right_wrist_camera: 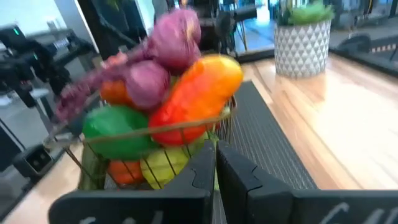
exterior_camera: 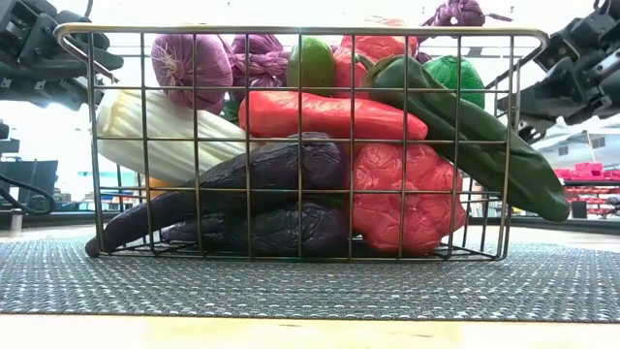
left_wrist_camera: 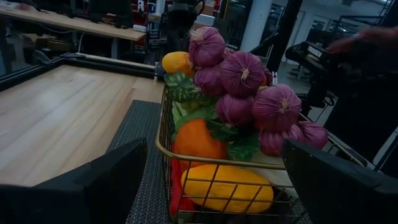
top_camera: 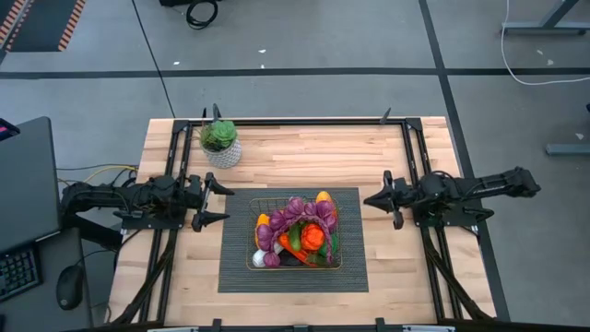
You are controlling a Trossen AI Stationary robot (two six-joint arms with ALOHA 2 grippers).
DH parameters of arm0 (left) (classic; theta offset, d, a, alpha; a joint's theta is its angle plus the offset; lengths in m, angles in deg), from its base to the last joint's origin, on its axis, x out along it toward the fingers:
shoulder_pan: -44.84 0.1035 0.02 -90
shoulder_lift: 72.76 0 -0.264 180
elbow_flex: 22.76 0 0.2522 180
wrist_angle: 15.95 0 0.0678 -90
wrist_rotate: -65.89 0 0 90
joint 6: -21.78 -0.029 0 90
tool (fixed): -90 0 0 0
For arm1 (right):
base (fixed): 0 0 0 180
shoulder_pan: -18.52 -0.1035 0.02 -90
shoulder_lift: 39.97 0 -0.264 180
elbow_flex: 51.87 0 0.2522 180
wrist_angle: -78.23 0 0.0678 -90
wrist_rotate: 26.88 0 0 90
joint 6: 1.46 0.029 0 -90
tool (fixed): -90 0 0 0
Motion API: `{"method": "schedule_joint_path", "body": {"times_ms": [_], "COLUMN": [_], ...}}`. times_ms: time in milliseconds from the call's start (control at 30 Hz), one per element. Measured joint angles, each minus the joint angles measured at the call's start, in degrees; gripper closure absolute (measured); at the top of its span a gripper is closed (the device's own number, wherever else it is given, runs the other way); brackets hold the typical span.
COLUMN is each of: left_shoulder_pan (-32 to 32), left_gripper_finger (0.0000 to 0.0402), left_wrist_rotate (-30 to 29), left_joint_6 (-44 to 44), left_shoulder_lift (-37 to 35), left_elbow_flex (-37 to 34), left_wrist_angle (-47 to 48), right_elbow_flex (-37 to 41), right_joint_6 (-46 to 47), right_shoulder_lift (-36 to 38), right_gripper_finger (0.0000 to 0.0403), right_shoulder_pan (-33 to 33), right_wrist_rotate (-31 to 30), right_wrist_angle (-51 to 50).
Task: Build produce basket
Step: Return to Home Position
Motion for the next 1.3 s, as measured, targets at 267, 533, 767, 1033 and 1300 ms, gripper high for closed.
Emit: {"method": "schedule_joint_path", "body": {"times_ms": [267,533,767,1033,1300], "left_shoulder_pan": [0.00,0.00,0.00,0.00,0.00], "left_gripper_finger": [0.0024,0.0024,0.0024,0.0024,0.0024], "left_wrist_rotate": [0.00,0.00,0.01,0.02,0.02], "left_joint_6": [-0.01,-0.01,-0.04,-0.03,-0.02], "left_shoulder_lift": [0.00,0.00,0.00,0.00,0.00], "left_elbow_flex": [0.00,0.00,0.00,0.00,0.00], "left_wrist_angle": [0.00,0.00,0.00,0.00,0.00], "right_elbow_flex": [0.00,0.00,0.00,0.00,0.00], "right_joint_6": [0.00,0.00,0.00,0.00,0.00], "right_shoulder_lift": [1.54,1.54,1.52,1.52,1.52], "right_gripper_finger": [0.0381,0.0381,0.0381,0.0381,0.0381], "right_shoulder_pan": [0.00,0.00,0.00,0.00,0.00], "right_wrist_rotate": [-0.05,-0.08,-0.10,-0.10,-0.11], "right_wrist_angle": [1.62,1.64,1.64,1.68,1.68]}}
